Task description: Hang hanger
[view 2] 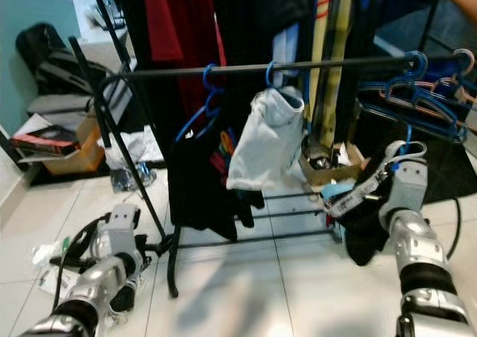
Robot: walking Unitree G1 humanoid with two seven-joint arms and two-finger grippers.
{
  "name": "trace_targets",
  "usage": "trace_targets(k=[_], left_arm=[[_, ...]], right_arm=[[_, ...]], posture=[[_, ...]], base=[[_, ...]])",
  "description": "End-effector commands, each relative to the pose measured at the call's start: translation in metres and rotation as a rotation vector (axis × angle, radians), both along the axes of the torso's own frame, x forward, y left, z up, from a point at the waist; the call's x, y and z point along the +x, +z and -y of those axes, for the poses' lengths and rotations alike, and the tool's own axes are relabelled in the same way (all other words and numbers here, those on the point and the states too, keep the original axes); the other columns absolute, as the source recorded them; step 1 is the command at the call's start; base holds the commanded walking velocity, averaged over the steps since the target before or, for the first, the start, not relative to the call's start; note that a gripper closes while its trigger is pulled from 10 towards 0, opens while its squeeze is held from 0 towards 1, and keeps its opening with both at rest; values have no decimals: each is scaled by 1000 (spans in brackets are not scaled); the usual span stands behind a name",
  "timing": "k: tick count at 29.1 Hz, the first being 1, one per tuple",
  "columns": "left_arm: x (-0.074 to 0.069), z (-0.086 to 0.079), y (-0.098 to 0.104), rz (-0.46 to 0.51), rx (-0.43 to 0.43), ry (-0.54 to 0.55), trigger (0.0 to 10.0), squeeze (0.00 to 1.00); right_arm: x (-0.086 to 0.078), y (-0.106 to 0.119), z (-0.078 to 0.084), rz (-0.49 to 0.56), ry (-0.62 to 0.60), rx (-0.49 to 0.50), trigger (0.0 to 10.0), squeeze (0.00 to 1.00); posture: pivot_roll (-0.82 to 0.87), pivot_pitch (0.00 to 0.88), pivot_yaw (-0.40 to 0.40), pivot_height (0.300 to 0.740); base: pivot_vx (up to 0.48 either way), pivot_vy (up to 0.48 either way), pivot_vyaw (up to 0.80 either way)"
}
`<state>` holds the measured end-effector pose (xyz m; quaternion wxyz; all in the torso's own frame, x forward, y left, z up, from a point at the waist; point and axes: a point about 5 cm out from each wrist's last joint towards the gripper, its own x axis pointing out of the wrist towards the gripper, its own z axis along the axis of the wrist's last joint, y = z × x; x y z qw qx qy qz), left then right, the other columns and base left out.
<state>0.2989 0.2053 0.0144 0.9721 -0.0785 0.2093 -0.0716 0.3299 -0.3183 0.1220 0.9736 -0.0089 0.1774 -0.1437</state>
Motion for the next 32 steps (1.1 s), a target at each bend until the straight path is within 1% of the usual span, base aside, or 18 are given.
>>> trace_targets(k=[1,4,6,7,9,16,19,20,21,23,25,26,27,28,30,31,32], left_arm=[[-7,-6,-8,-44,26,11,10000,0],[-8,-6,-8,-47,31,11,10000,0],[-9,-5,-10,-61,48,8,10000,0],[-9,-5,-10,-61,48,8,10000,0],[-10,-4,-12,-69,54,8,10000,0],[-10,-3,-13,-71,52,10,10000,0],[-8,-6,-9,-48,40,6,10000,0],[-8,-6,-9,-48,40,6,10000,0],[-6,-7,-6,-33,37,-2,10000,0],[0,-9,5,30,21,-48,10000,0],[0,-9,5,30,21,-48,10000,0],[5,-11,16,87,6,-91,10000,0],[11,-13,30,160,-8,-151,10000,0],[15,-15,44,223,-15,-208,10000,0],[15,-15,44,223,-15,-208,10000,0],[17,-17,60,288,-14,-290,10000,0],[17,-17,60,288,-14,-290,10000,0]], right_arm=[[3,-6,-14,-50,70,41,10000,0],[3,-6,-15,-56,79,44,10000,0],[3,-6,-21,-87,150,53,10000,0],[3,-6,-21,-87,150,53,10000,0],[3,-5,-24,-119,190,48,10000,0],[2,-2,-22,-138,196,24,10000,0],[0,2,-18,-171,219,-47,10000,0],[0,2,-18,-171,219,-47,10000,0],[-1,3,-17,-183,232,-61,10000,0],[-7,9,-16,-214,331,-103,10000,0],[-7,9,-16,-214,331,-103,10000,0],[-15,14,-14,-259,437,-170,10000,0],[-26,20,-7,-320,539,-244,10000,0],[-35,27,-1,-369,599,-289,10000,0],[-35,27,-1,-369,599,-289,10000,0],[-44,38,10,-405,615,-328,10000,0],[-44,38,10,-405,615,-328,10000,0]], posture=[[-122,0,63,740],[-122,0,63,740],[-123,0,64,740],[-123,0,64,740],[-123,0,64,740],[-123,0,64,740],[-123,0,60,740],[-123,0,60,740],[-123,0,60,740],[-121,0,59,740],[-121,0,59,740],[-119,0,59,740],[-119,0,56,740],[-119,0,56,740],[-119,0,56,740],[-122,0,55,740],[-122,0,55,740]], base=[[319,0,0],[319,0,0],[0,0,0],[0,0,0],[0,0,0],[0,0,0],[0,0,0],[0,0,0],[0,0,0],[0,0,0],[0,0,0],[0,0,0],[0,0,0],[0,0,0],[0,0,0],[0,0,0],[0,0,0]])
